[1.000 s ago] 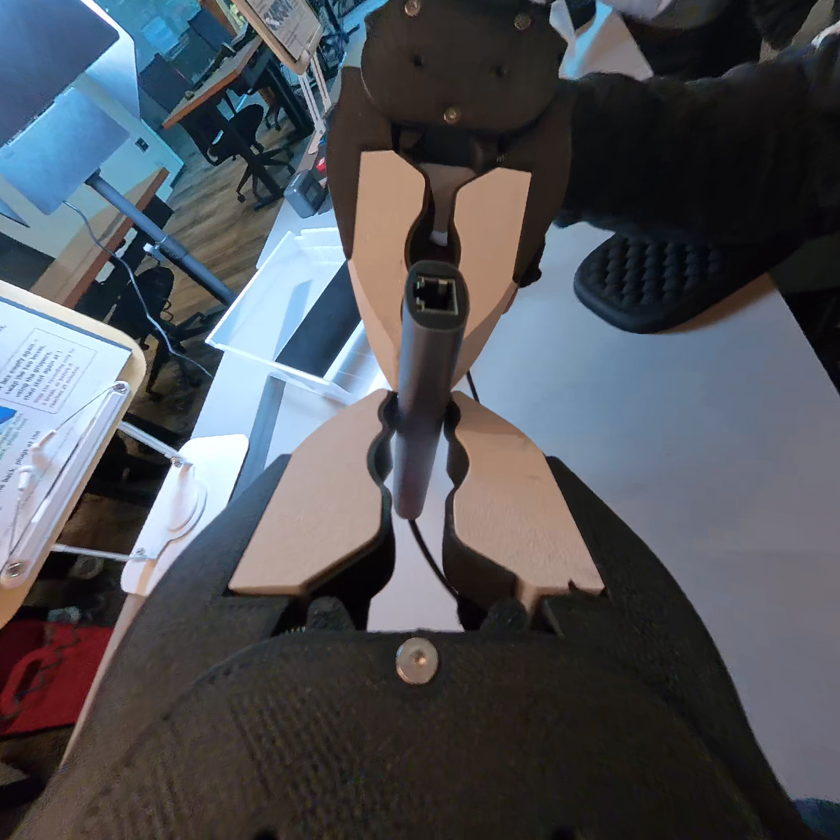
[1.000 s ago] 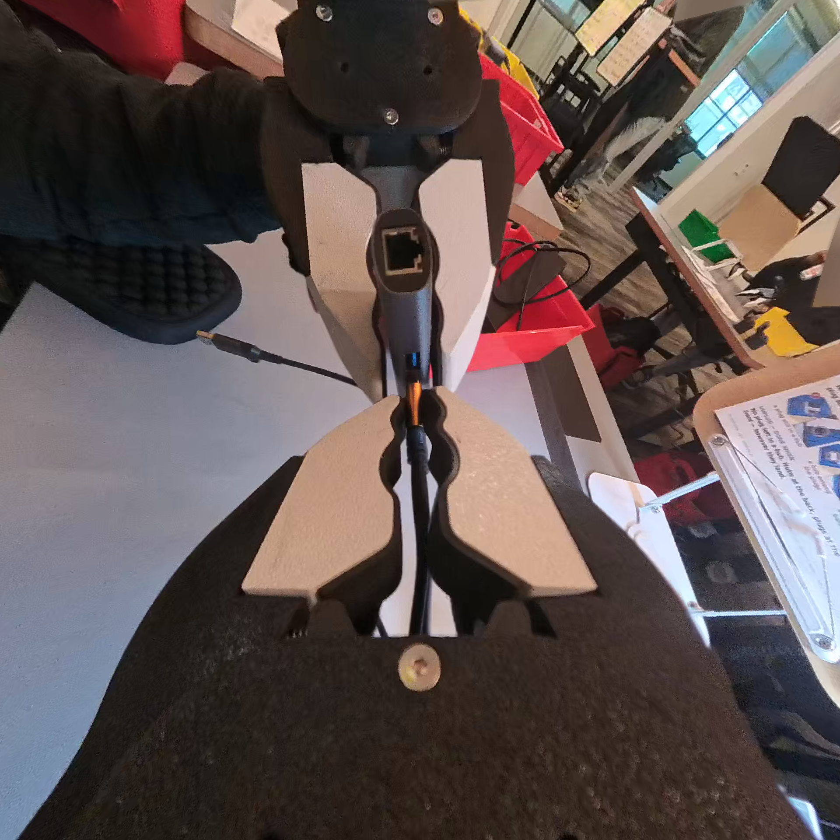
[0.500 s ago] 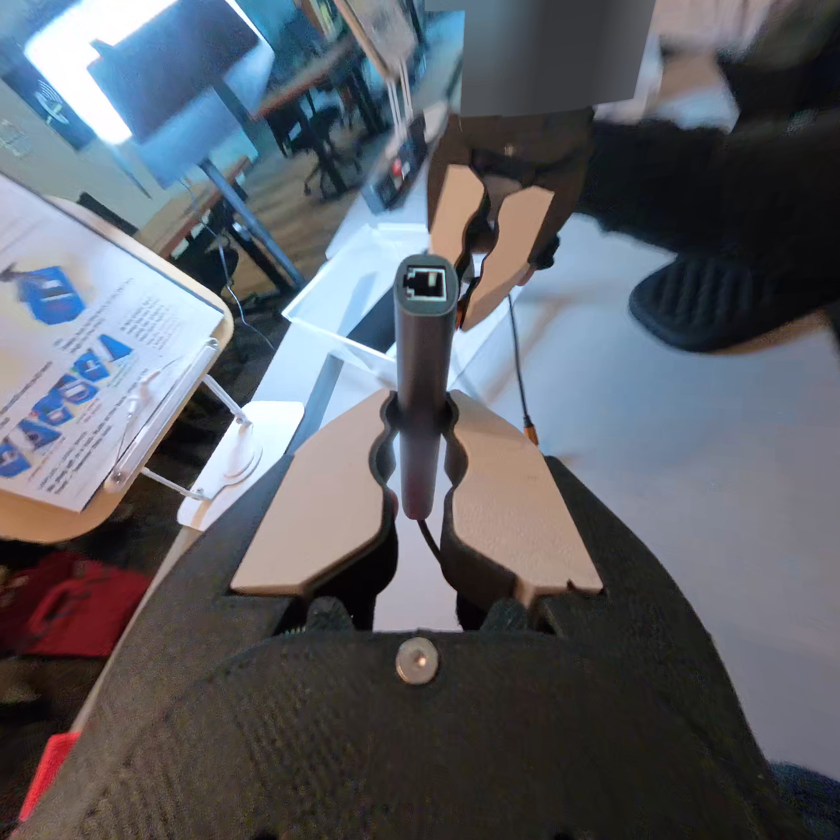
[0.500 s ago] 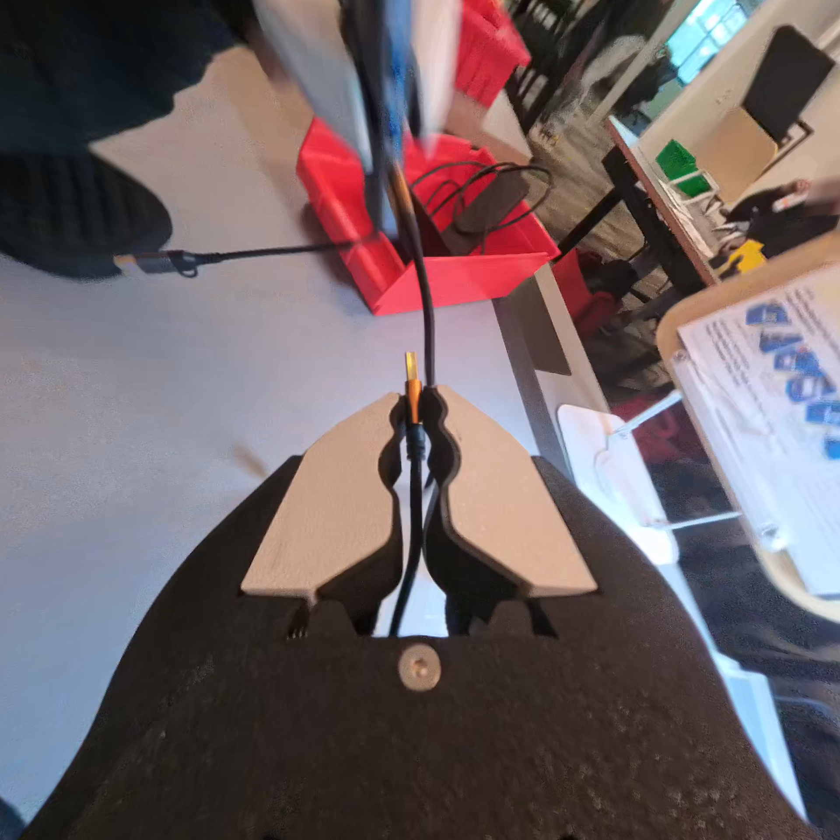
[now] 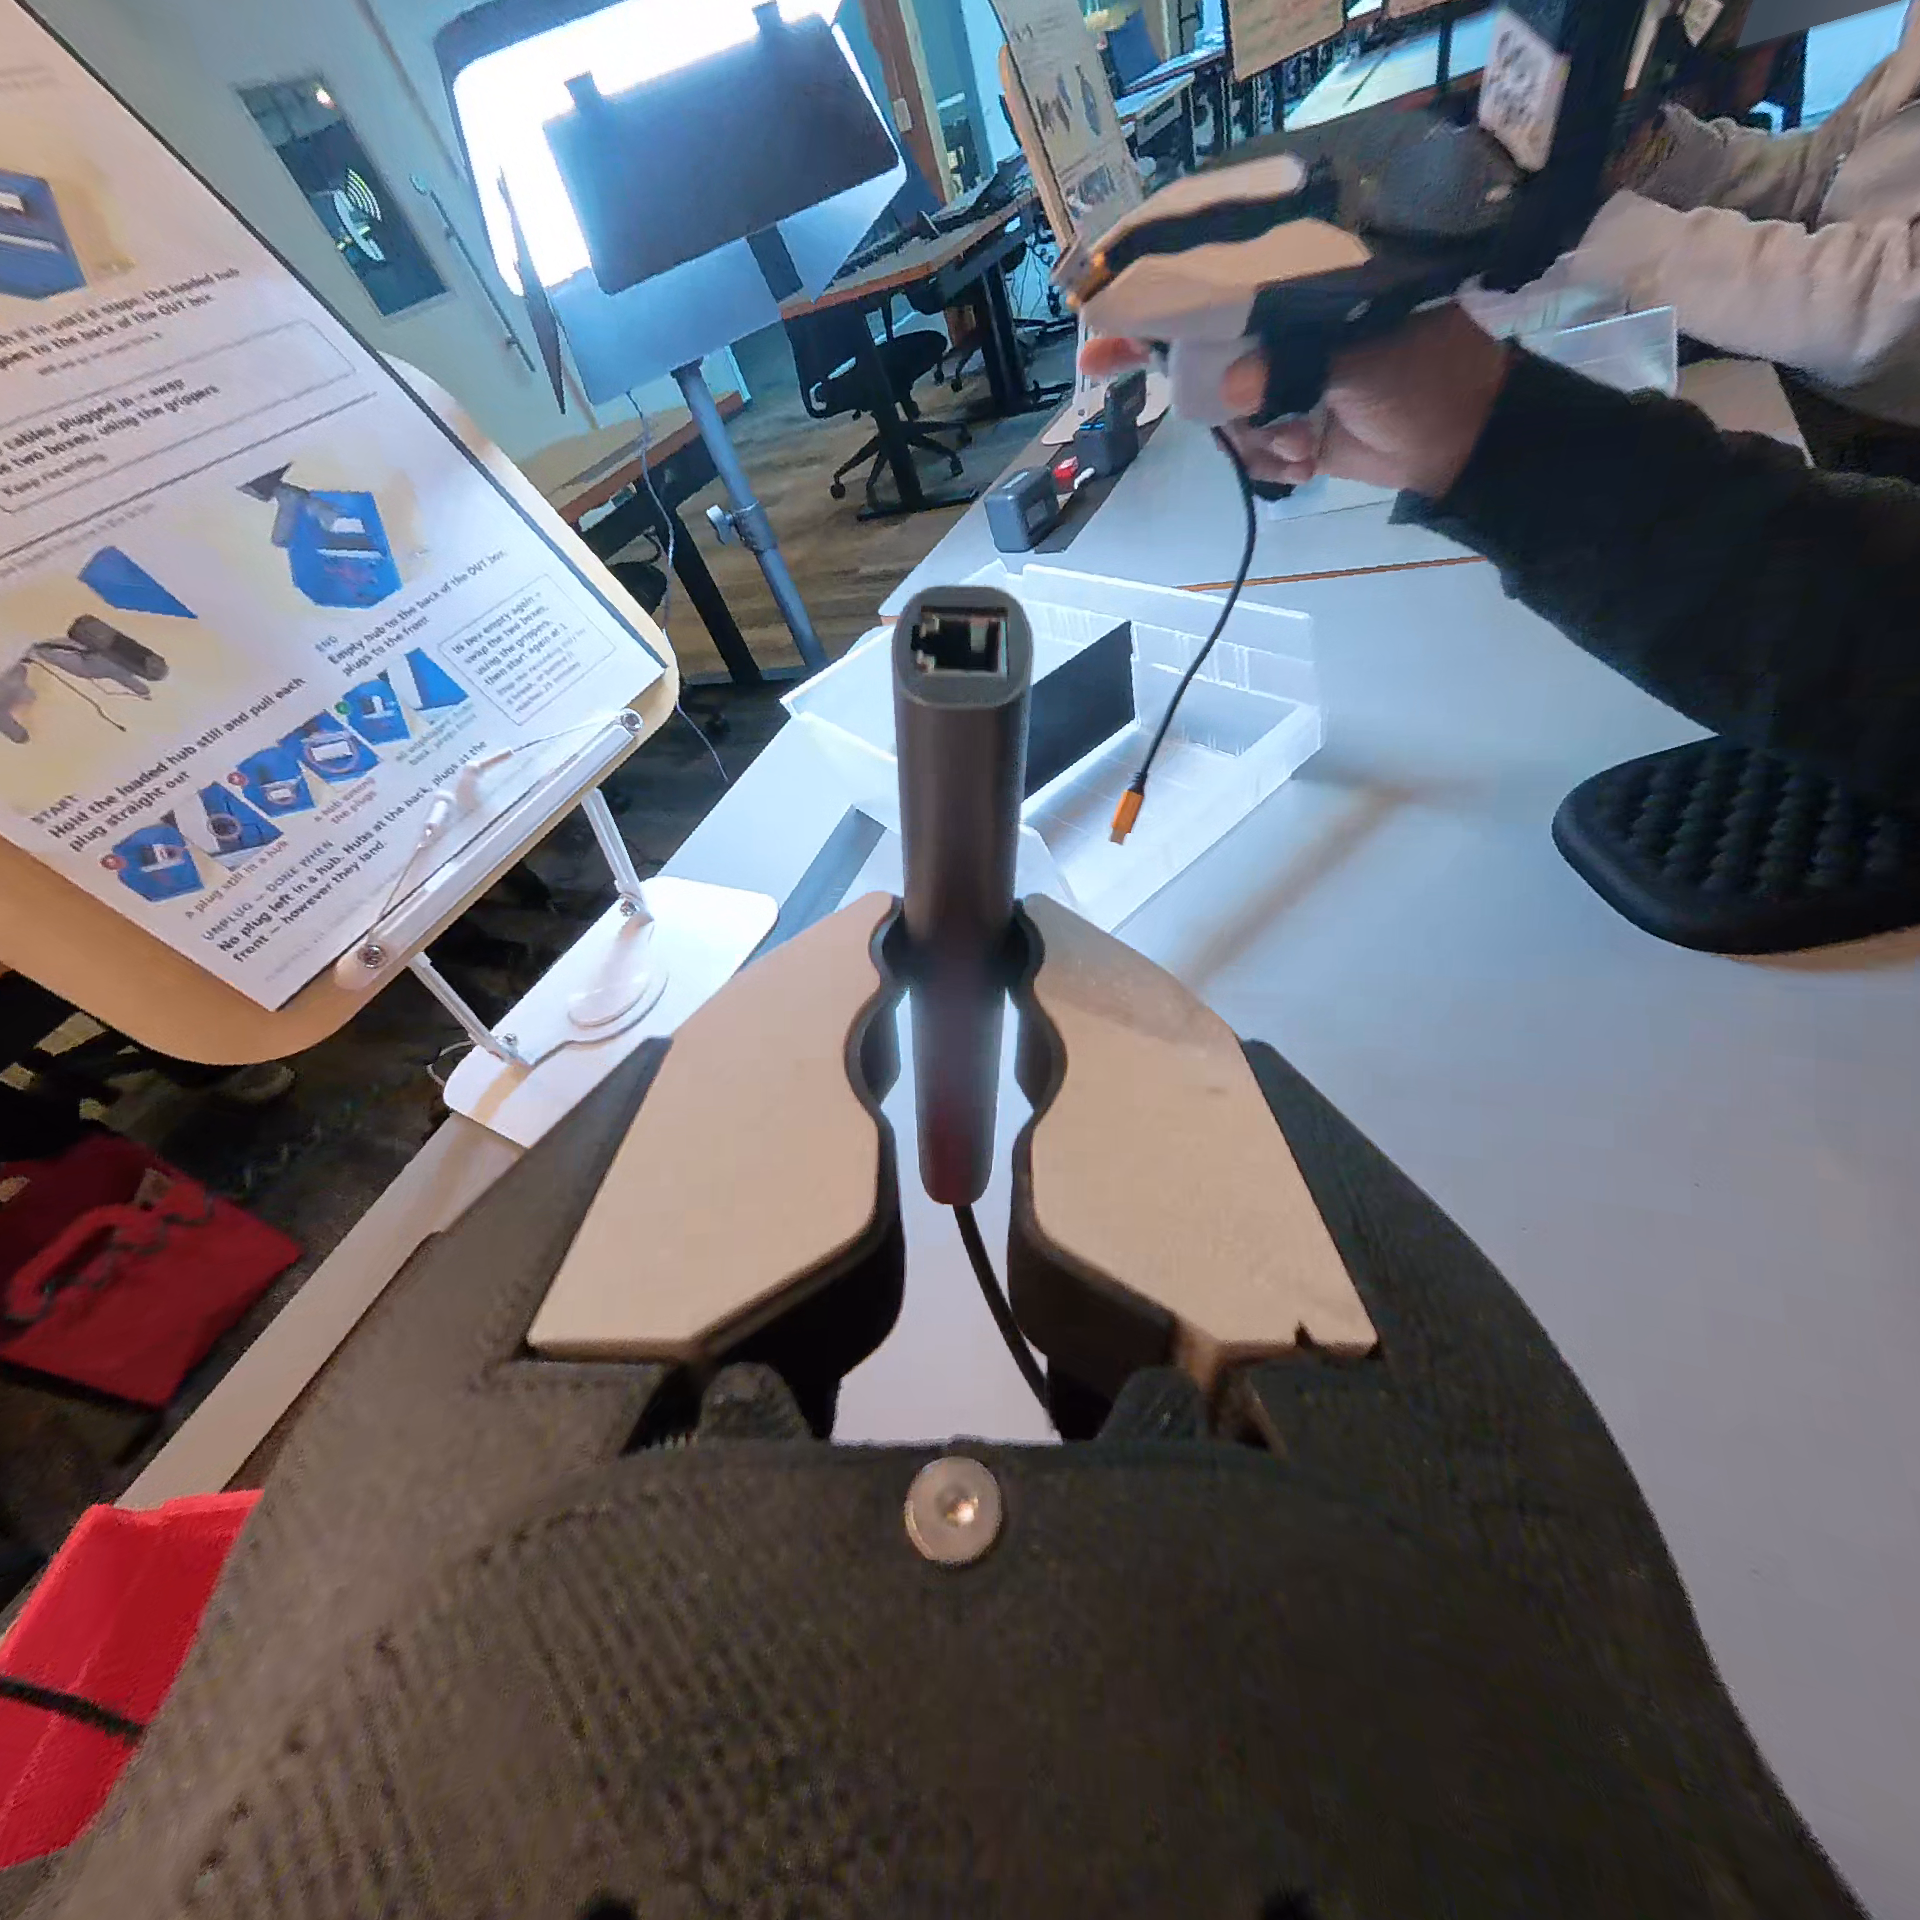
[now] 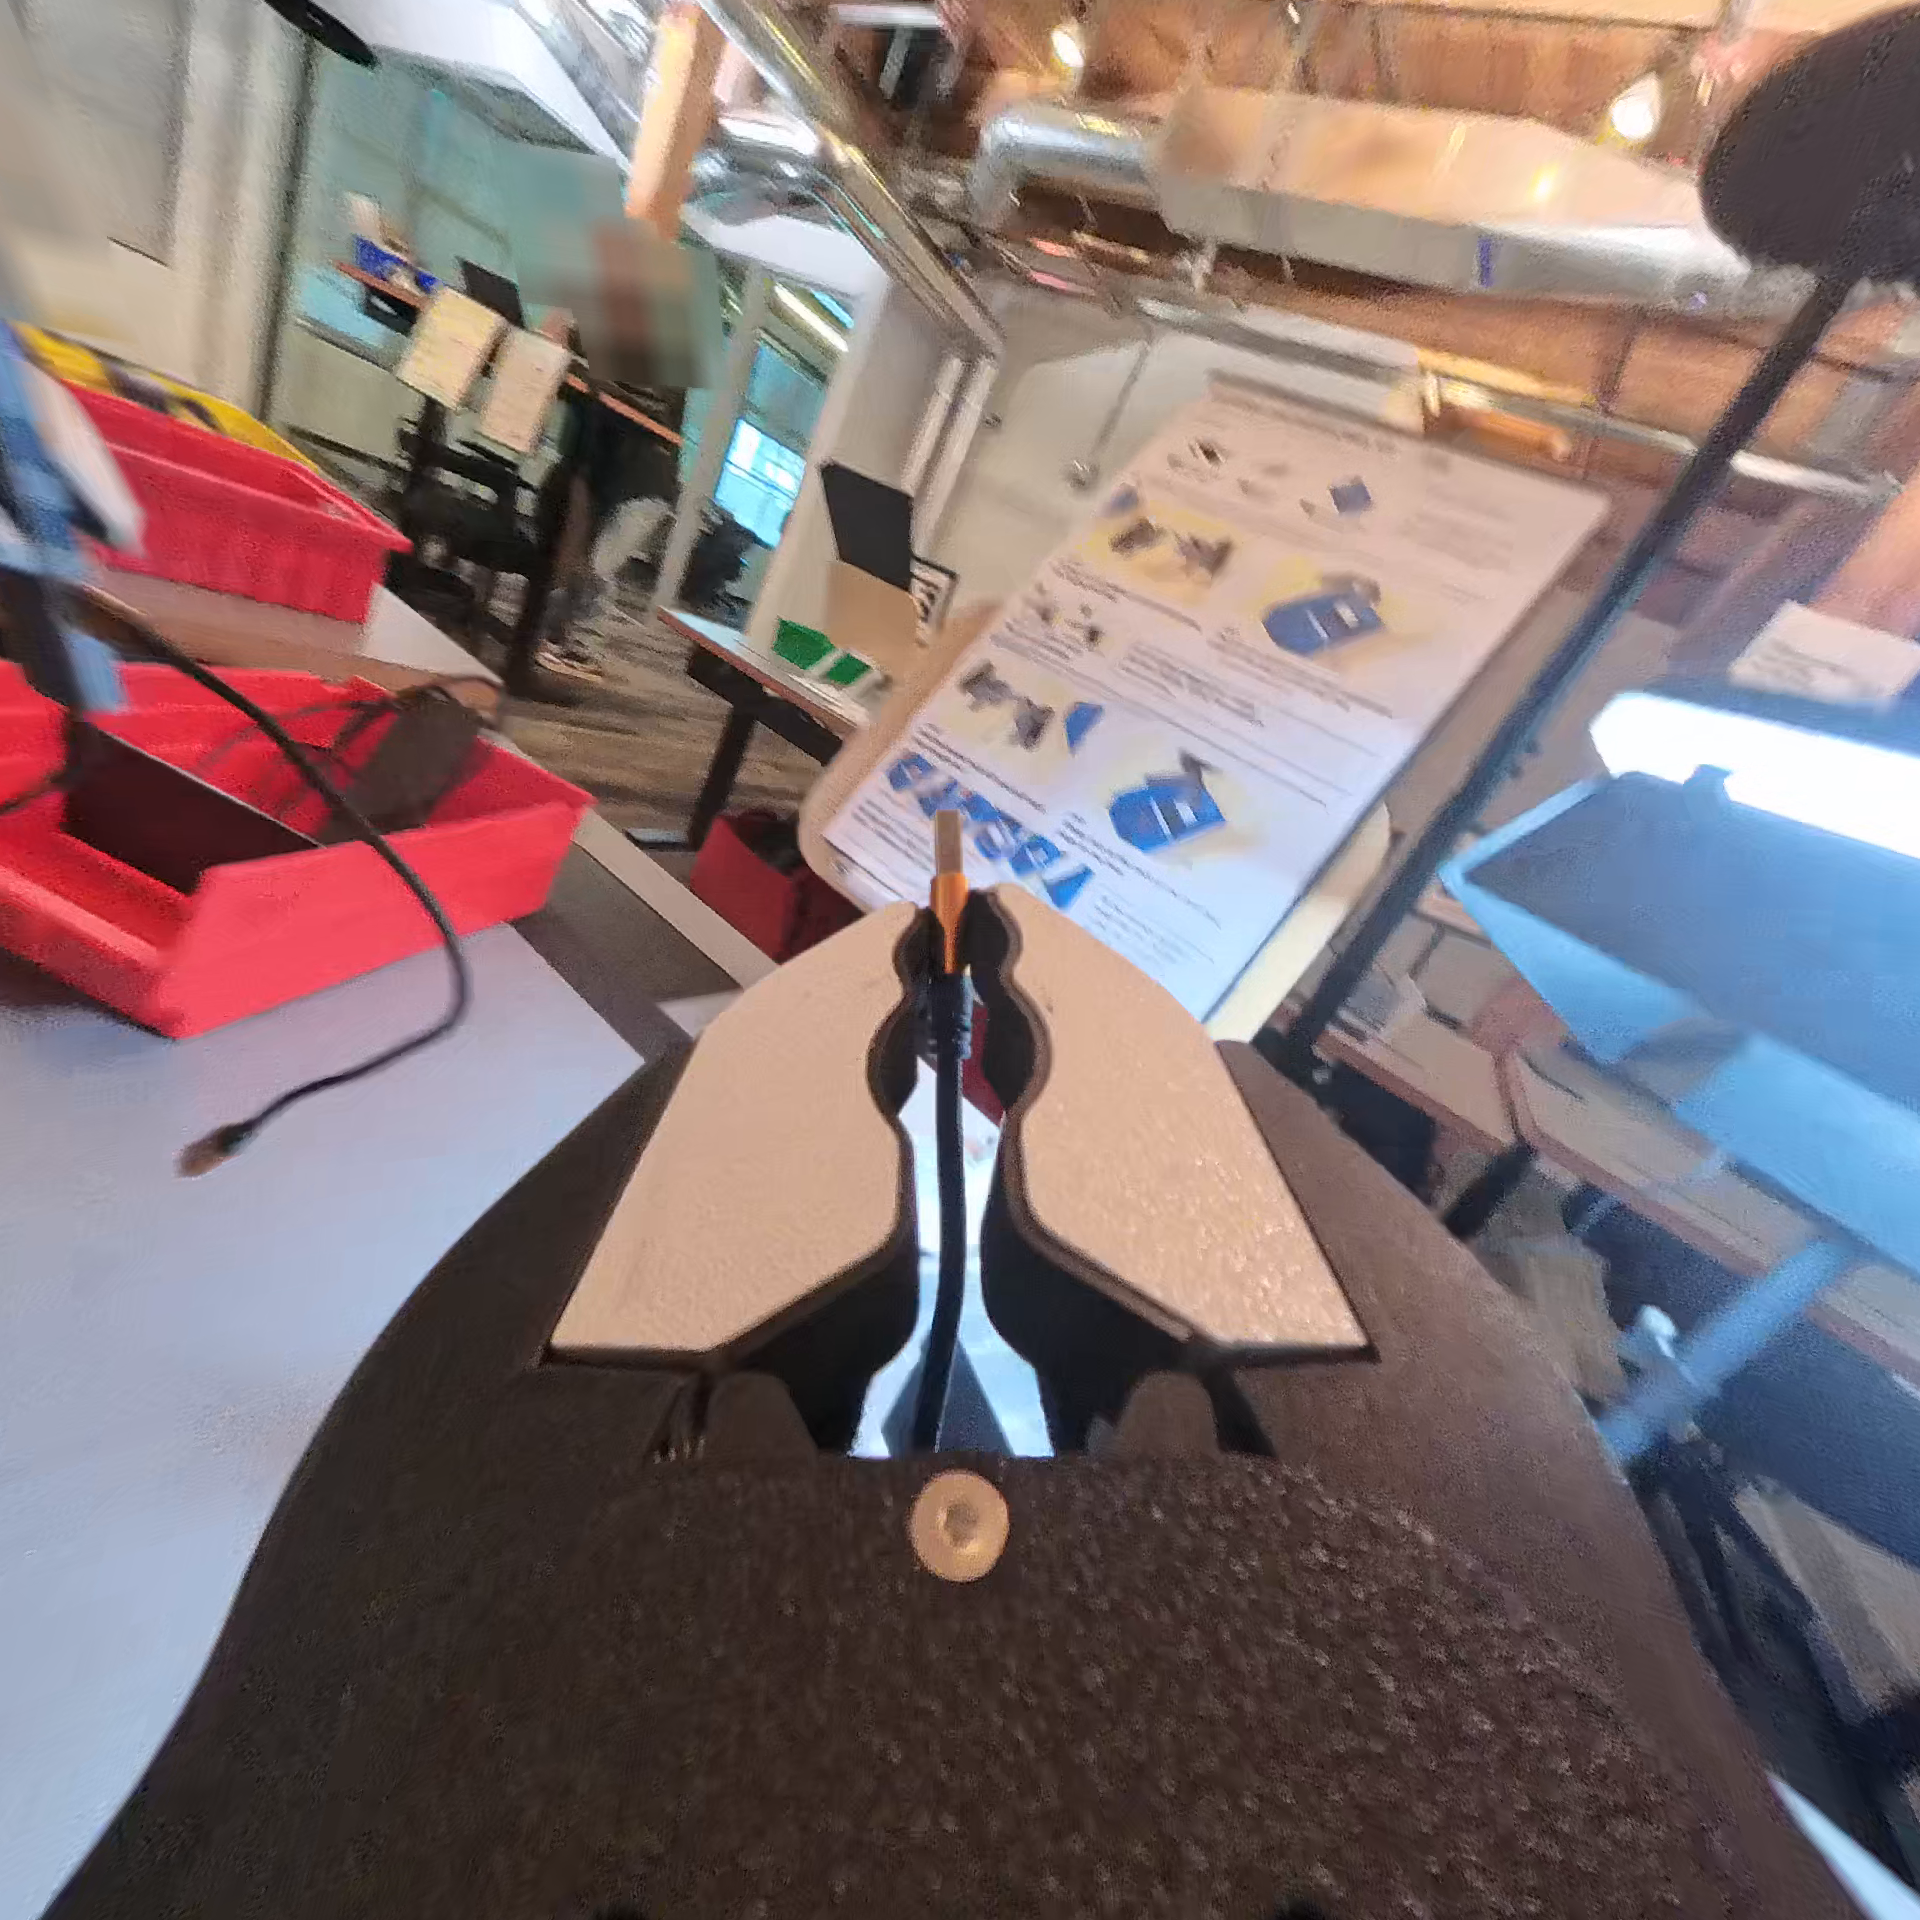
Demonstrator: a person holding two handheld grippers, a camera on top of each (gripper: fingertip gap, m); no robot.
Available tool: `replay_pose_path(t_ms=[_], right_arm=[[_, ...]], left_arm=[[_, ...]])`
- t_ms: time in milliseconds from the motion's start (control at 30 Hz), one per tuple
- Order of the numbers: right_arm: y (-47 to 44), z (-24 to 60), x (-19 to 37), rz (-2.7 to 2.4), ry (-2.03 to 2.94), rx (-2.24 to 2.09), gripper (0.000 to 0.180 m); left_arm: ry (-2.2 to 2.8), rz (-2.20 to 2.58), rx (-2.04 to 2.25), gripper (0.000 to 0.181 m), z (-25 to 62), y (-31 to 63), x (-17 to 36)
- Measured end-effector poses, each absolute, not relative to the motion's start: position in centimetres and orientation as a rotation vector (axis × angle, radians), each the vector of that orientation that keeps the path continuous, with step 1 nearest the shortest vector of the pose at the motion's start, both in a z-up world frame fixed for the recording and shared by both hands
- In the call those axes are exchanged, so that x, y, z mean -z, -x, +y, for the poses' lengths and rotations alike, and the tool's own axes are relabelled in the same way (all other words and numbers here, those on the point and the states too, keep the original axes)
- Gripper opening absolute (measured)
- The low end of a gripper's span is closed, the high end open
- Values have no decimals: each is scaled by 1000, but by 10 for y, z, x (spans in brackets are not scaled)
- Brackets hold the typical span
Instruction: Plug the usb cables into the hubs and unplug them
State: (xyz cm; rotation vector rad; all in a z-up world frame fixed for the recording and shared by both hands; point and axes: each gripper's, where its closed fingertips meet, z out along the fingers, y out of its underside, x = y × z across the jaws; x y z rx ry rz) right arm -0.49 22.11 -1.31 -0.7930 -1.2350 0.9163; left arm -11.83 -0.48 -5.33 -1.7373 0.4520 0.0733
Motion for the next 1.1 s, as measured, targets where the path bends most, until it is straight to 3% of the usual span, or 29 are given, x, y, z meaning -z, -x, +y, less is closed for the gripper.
replay_pose_path(t_ms=[167,233,333,433,567,767,867,967,1100], right_arm=[[32,282,99,-1359,1083,-642,8],[36,291,121,-1420,1142,-518,19],[41,273,114,-1460,1142,-573,38],[43,234,91,-1504,1047,-717,39],[43,158,80,-1702,859,-854,39],[51,52,119,-2046,631,-894,39],[60,29,134,-2087,591,-854,37],[65,19,145,-2107,567,-844,18],[65,19,145,-2102,552,-840,12]], left_arm=[[1747,469,-71,18,0,112,58],[1754,481,-54,17,2,108,61],[1776,503,-31,17,6,103,68],[1794,528,-3,17,9,98,76],[1811,588,34,18,14,84,86],[1827,704,65,18,21,56,103],[1842,746,71,17,24,47,111],[1864,779,65,17,25,43,118],[1861,791,59,18,24,42,119]])
